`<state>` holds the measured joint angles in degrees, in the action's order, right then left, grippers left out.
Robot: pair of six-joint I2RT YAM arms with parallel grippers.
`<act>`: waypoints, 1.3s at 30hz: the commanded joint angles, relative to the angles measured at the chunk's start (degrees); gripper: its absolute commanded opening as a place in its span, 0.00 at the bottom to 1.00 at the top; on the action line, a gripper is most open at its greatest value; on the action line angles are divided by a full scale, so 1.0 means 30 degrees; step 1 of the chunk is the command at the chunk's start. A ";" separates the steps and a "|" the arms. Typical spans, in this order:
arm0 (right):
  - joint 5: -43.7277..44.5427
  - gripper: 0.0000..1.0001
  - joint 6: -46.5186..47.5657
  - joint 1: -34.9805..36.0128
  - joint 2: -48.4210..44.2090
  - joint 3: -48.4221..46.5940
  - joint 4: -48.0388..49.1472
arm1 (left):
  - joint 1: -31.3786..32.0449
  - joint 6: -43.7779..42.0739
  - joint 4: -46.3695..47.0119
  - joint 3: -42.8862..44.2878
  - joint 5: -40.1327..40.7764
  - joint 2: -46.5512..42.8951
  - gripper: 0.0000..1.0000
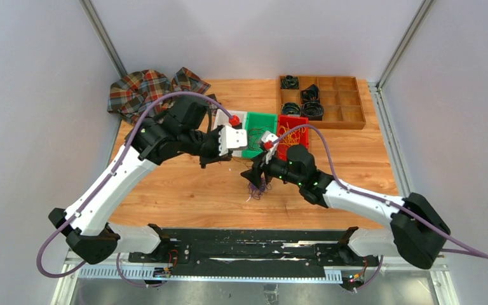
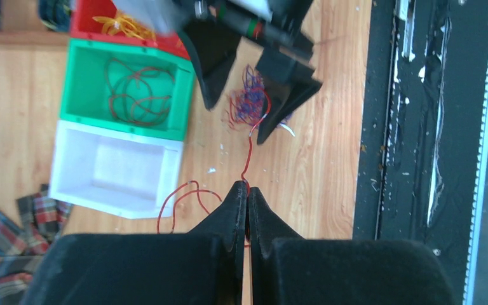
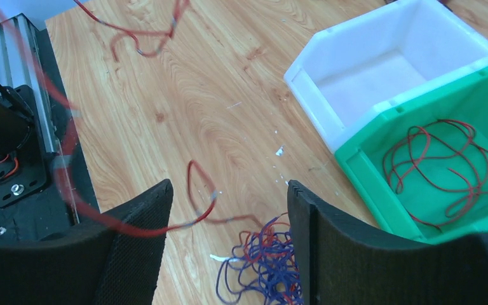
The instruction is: Untangle the cables
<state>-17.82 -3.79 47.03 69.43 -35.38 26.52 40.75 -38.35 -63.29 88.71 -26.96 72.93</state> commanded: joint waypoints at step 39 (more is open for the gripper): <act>0.6158 0.62 -0.2954 0.1801 -0.3638 0.2414 0.0241 | 0.0127 0.2676 0.1521 0.6906 0.2632 -0.0136 0.01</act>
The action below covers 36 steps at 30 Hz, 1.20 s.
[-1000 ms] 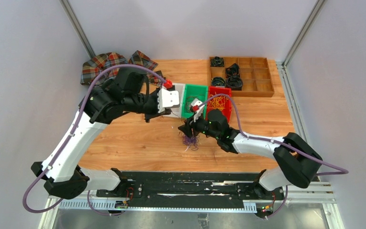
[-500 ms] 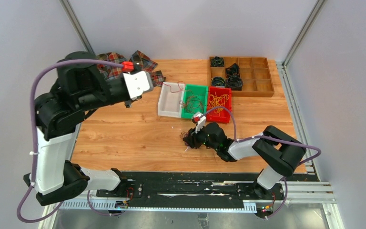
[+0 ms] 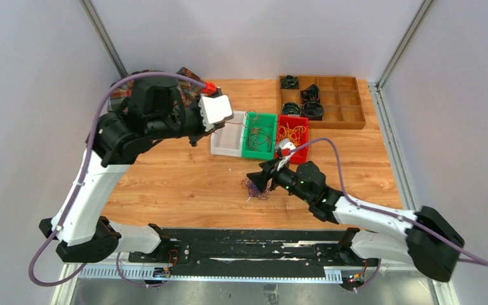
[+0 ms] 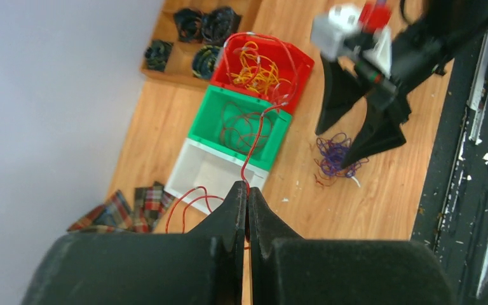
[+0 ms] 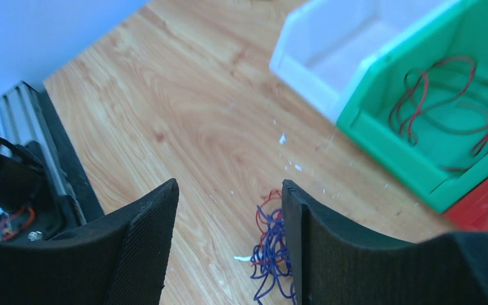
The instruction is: Untangle the cables
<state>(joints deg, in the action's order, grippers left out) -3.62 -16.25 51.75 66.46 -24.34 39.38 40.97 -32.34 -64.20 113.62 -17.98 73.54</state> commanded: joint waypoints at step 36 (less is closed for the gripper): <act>1.1901 0.56 0.1114 -0.2278 -0.7178 -0.2054 -1.2205 | -0.0583 0.8532 1.4657 -0.8044 0.4929 0.9209 0.00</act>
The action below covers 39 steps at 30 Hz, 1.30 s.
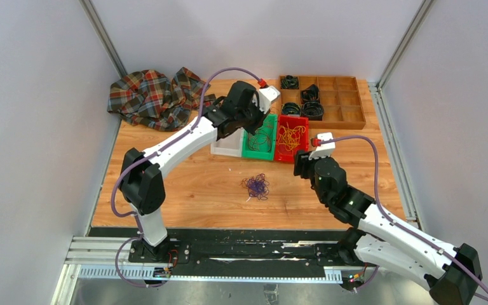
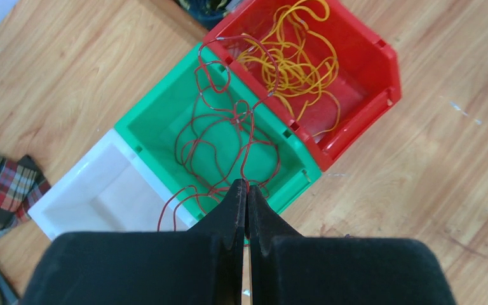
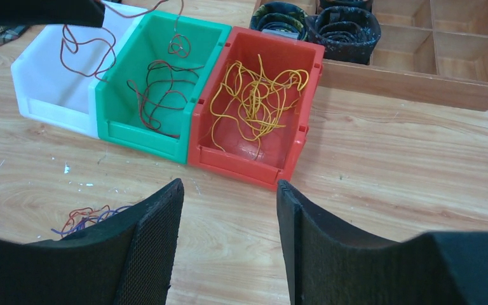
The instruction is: Untangle the cables
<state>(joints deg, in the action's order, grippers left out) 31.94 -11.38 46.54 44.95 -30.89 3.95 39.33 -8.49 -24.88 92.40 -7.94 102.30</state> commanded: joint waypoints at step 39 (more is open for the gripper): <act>-0.1082 0.51 -0.2112 -0.2214 -0.2507 0.1279 -0.2590 | -0.0571 0.5017 0.6982 -0.2258 0.4593 0.4095 0.01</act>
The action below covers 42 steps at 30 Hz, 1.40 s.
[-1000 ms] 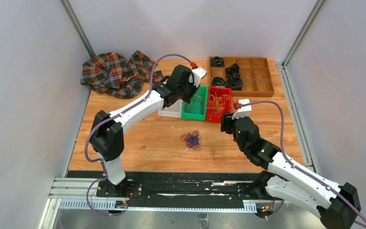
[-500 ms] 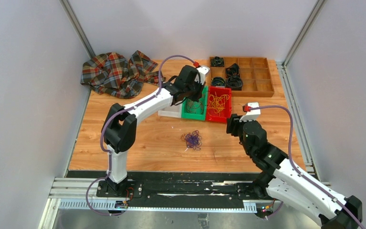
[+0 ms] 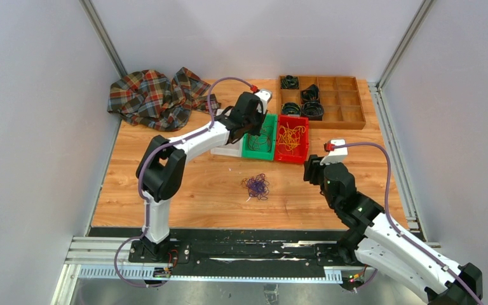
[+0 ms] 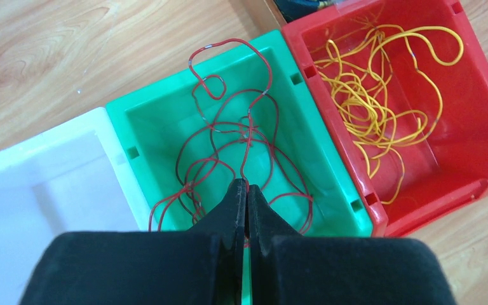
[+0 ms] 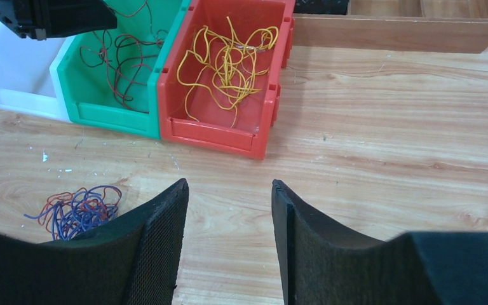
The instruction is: Untangle the cables
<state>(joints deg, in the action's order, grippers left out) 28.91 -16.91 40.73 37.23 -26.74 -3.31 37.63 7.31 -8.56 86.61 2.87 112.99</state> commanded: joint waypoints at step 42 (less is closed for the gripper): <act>-0.2437 0.60 0.0750 -0.0309 0.0832 -0.0137 0.0417 | -0.0001 -0.3589 -0.4086 0.1675 -0.3735 -0.2826 0.88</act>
<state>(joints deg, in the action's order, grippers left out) 22.94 -16.34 40.73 39.31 -26.74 -3.25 37.95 0.19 -14.28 88.33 -2.94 110.91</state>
